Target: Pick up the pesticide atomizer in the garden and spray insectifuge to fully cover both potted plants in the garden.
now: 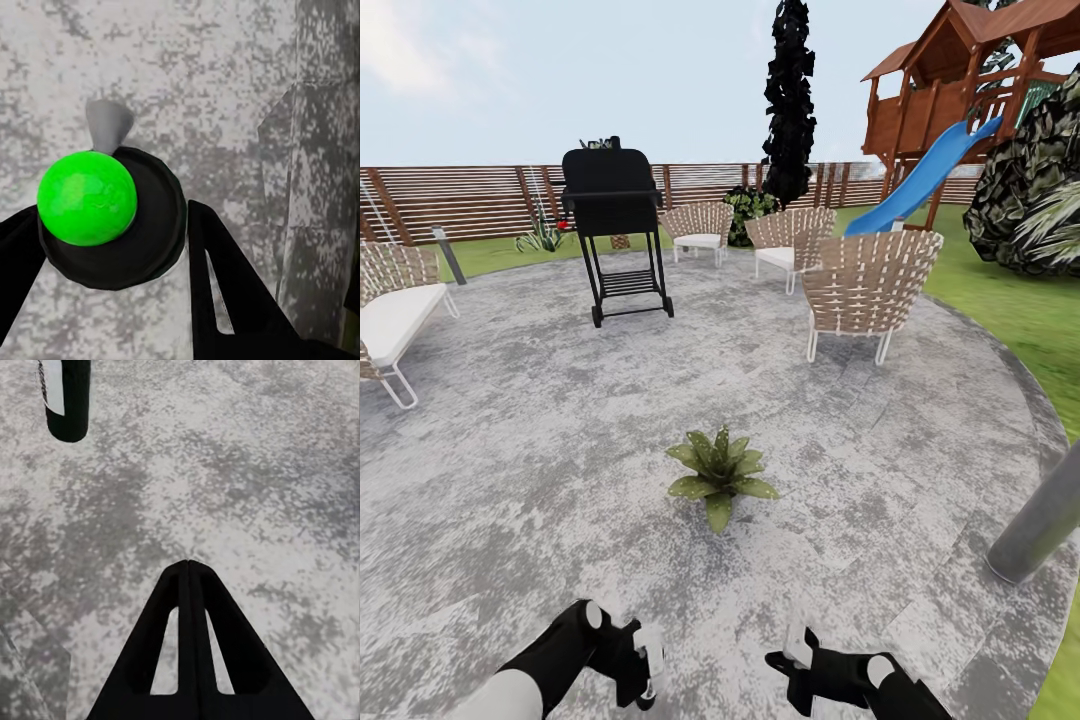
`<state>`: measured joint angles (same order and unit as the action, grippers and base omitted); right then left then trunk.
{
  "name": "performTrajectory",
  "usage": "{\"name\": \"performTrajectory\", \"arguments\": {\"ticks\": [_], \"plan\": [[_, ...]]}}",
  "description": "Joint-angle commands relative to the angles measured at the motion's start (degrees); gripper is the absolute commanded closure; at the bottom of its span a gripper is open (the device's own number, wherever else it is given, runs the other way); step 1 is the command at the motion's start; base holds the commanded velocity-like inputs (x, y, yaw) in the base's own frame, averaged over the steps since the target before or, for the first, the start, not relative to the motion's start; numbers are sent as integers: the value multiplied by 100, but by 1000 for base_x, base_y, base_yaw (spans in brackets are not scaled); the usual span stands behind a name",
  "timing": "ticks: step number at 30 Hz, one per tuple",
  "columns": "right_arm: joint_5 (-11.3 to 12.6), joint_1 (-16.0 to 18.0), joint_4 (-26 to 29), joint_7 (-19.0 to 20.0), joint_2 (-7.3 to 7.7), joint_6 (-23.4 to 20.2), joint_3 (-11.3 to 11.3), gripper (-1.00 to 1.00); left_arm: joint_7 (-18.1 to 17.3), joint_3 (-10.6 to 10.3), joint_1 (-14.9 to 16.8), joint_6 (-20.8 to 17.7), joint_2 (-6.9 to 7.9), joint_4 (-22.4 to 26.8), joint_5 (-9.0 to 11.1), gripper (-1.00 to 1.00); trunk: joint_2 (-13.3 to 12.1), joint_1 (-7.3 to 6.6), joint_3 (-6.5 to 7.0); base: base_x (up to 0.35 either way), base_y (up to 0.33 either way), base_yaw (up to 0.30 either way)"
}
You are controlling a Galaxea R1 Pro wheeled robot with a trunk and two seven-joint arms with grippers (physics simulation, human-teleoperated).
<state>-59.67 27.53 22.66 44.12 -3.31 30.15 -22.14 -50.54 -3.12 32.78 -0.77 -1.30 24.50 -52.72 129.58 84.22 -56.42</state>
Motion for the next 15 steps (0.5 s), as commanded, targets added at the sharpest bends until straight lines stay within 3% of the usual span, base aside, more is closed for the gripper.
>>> {"name": "performTrajectory", "arguments": {"ticks": [1, 4, 7, 11, 15], "plan": [[-36, 5, 8, 40, -51, 16, -47, 100, -18, -151, 1, -2, -23, -29, -25, 100, 2, -1, -5, 0, 0, 0], [-36, 7, 10, 43, -179, 17, -45, 100, -10, -418, -2, 11, -50, -75, -14, 100, 2, -1, -5, 0, 0, 0], [-36, 16, 11, 47, -341, 17, -33, 100, -9, -475, -12, 15, -102, -106, -9, 100, 2, -1, -5, 0, 0, 0], [-32, 35, 19, 37, -560, 17, 586, 100, 16, -496, -17, 15, -279, -212, -33, 100, 2, -1, -5, 0, 0, 0], [-27, 42, 28, 35, -622, 17, 670, 100, 18, -498, -23, 16, -299, -217, -30, 100, 2, -1, -5, 0, 0, 0]]}}
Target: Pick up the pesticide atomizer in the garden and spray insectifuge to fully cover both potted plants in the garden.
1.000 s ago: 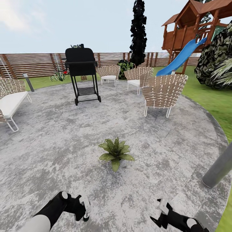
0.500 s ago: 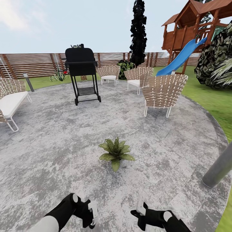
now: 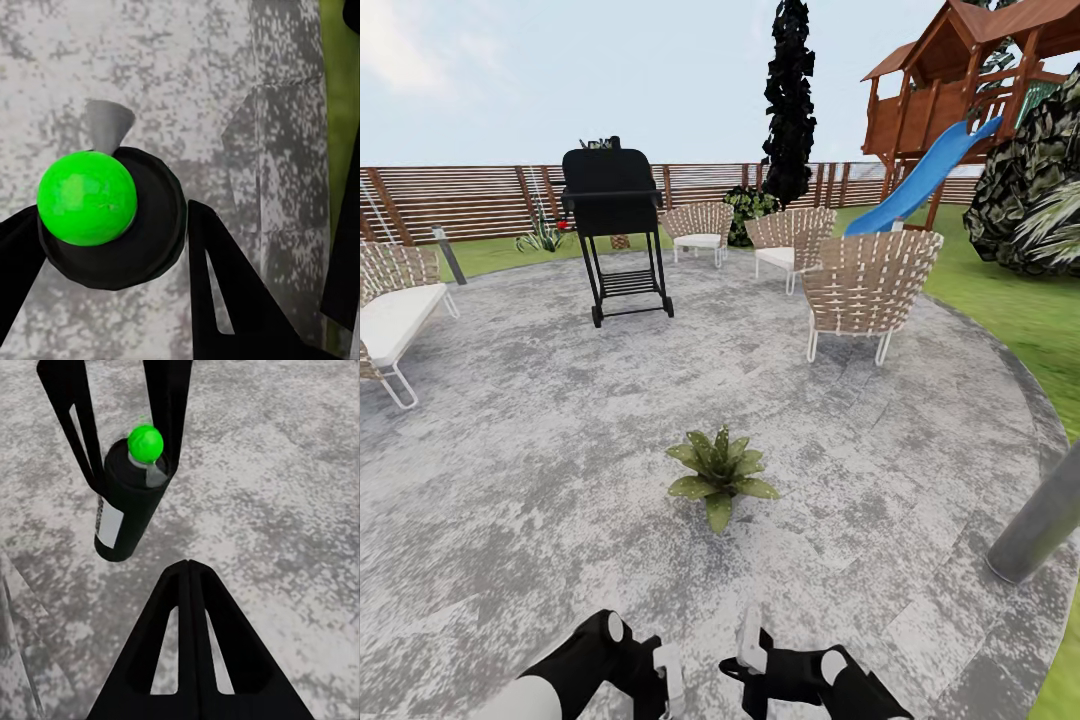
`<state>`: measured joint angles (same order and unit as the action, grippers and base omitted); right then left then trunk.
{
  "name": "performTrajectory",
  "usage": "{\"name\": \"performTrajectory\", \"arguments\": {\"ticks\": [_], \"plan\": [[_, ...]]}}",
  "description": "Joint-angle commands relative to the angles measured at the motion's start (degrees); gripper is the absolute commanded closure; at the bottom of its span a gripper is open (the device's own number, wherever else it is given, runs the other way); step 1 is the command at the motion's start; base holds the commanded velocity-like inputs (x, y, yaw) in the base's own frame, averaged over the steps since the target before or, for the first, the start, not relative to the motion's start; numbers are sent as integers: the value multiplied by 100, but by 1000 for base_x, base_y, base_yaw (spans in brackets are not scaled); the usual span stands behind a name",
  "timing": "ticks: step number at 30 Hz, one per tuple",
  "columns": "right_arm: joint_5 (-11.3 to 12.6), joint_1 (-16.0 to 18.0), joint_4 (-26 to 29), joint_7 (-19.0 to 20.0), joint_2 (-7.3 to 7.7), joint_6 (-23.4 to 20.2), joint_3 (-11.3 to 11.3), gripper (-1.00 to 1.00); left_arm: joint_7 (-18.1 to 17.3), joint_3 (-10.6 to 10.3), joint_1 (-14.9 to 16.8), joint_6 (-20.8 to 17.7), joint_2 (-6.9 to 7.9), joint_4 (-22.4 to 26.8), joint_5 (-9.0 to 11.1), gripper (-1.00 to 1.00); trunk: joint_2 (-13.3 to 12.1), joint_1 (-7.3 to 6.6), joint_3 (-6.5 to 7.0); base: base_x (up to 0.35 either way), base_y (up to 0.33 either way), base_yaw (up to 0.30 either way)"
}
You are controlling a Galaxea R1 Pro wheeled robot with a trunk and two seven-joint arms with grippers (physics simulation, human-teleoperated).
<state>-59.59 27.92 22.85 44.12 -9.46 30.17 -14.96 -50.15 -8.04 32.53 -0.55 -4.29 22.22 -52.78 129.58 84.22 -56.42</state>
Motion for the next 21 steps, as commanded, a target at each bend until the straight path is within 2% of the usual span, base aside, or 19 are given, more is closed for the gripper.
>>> {"name": "performTrajectory", "arguments": {"ticks": [1, 8, 12, 21], "plan": [[-35, 3, 8, 35, -12, 16, -46, 100, -21, -7, 0, -6, -1, 11, -23, 100, 2, -1, -5, 0, 0, 0], [-35, 11, 2, 34, -21, 16, -41, 100, -21, -10, -16, 47, -108, 6, -13, 100, 2, -1, -5, 0, 0, 0], [-35, 12, 6, 34, -26, 16, -42, 100, -21, -8, -19, 155, -227, 2, -13, 100, 2, -1, -5, 0, 0, 0], [-35, 14, 0, 32, -54, 16, -42, 100, 0, -5, -19, 161, -269, 7, 3, 100, 2, -1, -5, 0, 0, 0]]}}
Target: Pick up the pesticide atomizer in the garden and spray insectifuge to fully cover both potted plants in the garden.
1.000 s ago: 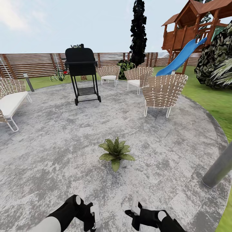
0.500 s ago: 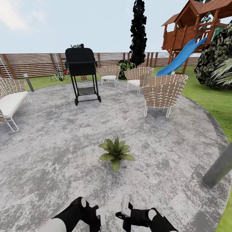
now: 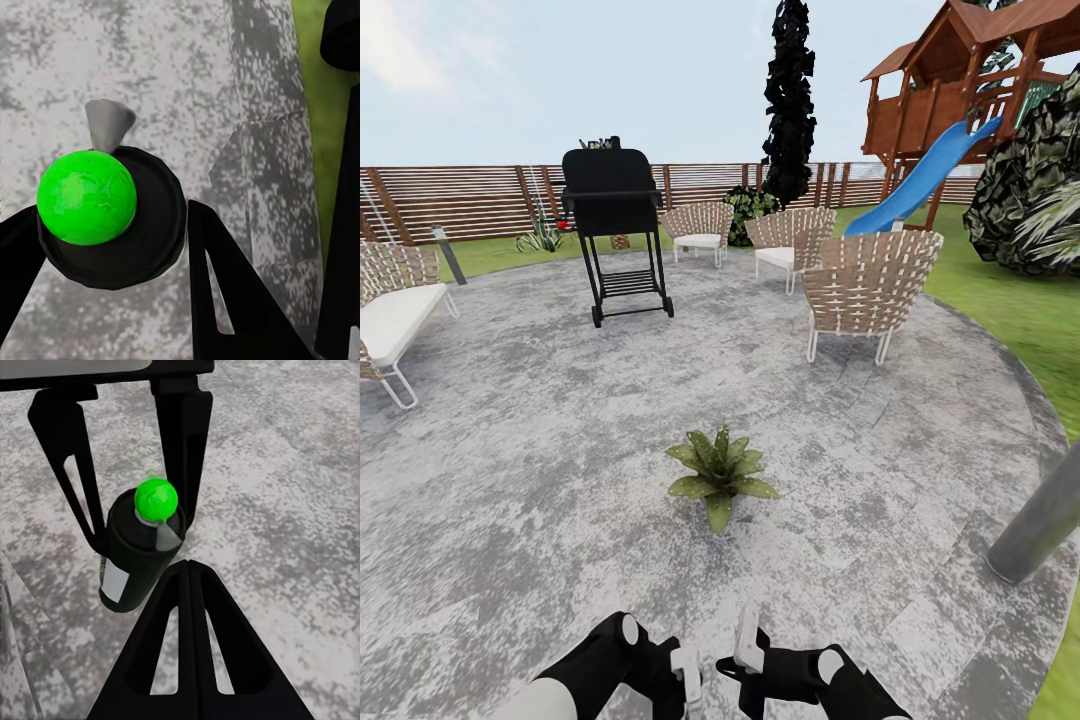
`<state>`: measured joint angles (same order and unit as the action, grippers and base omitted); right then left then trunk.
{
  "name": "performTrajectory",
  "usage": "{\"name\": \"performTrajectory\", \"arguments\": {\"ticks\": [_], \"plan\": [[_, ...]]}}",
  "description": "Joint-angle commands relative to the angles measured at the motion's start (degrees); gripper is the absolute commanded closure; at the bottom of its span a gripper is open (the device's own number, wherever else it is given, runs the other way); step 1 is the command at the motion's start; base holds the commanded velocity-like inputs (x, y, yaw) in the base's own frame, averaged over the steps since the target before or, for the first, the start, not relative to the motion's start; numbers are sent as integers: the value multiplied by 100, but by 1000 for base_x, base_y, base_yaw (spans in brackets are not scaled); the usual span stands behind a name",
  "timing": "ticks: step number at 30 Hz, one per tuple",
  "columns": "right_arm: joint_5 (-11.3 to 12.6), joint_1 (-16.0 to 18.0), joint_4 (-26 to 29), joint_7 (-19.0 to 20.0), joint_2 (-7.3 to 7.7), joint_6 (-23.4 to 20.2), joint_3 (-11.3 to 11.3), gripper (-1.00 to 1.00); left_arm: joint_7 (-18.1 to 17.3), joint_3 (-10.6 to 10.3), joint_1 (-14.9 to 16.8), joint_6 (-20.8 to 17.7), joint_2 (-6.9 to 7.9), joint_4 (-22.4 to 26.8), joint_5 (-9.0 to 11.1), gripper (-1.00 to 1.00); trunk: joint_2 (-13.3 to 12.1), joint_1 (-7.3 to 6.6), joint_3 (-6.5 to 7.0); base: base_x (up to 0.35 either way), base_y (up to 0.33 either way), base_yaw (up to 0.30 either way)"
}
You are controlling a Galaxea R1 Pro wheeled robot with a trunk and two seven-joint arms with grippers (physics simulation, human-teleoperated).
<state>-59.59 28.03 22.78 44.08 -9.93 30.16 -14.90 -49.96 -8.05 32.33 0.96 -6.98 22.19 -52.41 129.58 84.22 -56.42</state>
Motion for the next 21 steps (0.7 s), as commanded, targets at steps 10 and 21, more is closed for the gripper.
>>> {"name": "performTrajectory", "arguments": {"ticks": [10, 21], "plan": [[-35, 3, 7, 37, -7, 16, -43, 100, -5, -4, 1, 10, -5, 5, -41, 100, 2, -1, -5, 0, 0, 0], [-35, 7, -1, 39, -7, 16, -40, 100, -5, -3, -8, 10, -32, -4, -41, 100, 2, -1, -5, 0, 0, 0]]}}
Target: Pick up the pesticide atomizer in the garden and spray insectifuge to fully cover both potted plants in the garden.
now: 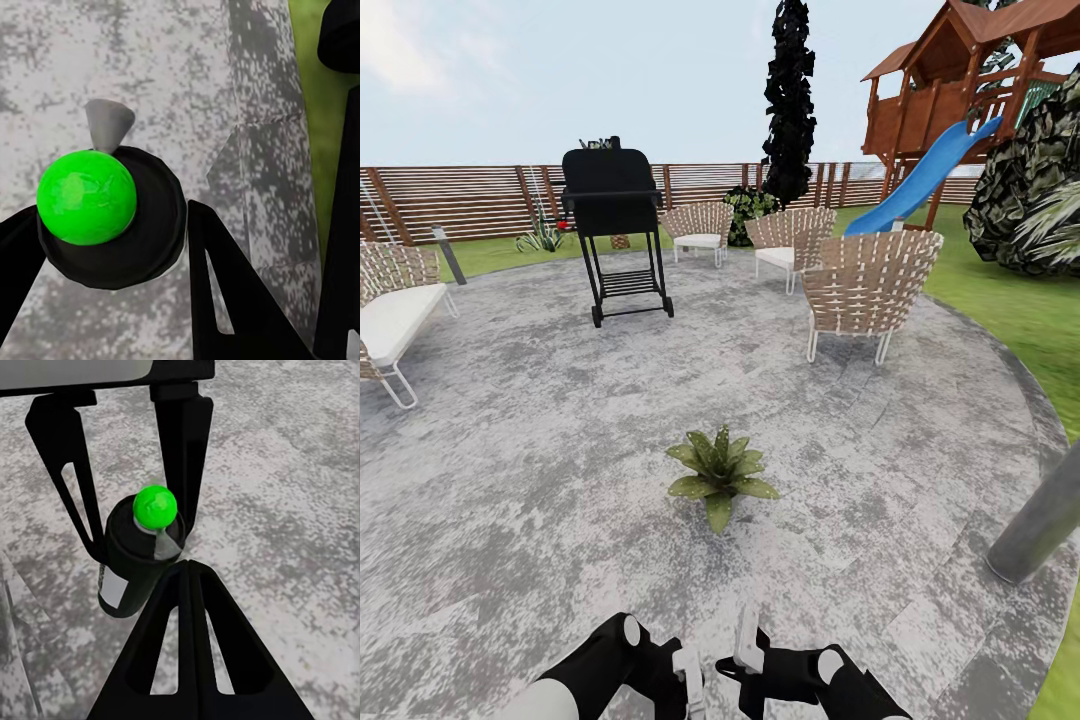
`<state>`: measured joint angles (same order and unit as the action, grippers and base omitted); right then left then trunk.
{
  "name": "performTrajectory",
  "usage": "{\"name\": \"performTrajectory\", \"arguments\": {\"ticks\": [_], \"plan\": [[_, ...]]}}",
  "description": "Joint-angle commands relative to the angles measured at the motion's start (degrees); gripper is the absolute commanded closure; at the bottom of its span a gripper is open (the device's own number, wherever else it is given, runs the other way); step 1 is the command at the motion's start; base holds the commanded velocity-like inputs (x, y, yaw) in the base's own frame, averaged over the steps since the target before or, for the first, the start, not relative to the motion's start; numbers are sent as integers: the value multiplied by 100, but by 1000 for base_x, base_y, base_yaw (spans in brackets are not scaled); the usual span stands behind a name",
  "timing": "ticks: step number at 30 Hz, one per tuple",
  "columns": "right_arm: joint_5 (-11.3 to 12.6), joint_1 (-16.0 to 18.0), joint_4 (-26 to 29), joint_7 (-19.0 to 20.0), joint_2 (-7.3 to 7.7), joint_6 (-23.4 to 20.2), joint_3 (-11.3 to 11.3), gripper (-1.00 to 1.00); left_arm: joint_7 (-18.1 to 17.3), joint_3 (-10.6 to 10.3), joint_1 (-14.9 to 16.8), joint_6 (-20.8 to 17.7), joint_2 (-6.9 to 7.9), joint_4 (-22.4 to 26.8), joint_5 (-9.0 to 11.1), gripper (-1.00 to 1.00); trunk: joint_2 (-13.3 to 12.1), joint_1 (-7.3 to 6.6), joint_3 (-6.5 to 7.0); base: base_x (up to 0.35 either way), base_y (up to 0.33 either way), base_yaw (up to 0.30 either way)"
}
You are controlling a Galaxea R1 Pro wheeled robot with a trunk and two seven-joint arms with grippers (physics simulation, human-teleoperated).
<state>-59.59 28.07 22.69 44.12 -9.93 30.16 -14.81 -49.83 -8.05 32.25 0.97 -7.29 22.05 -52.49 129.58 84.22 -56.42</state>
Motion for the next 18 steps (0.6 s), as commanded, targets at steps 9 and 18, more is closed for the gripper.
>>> {"name": "performTrajectory", "arguments": {"ticks": [9, 18], "plan": [[-35, 3, 7, 35, -7, 16, -48, 100, 84, 2, 1, 9, 0, 10, -30, 100, 2, -1, -5, 0, 0, 0], [-27, 3, -34, 35, -7, 21, -38, 100, 140, 3, -15, 12, -7, -5, -24, 100, 2, -1, -5, 0, 0, 0]]}}
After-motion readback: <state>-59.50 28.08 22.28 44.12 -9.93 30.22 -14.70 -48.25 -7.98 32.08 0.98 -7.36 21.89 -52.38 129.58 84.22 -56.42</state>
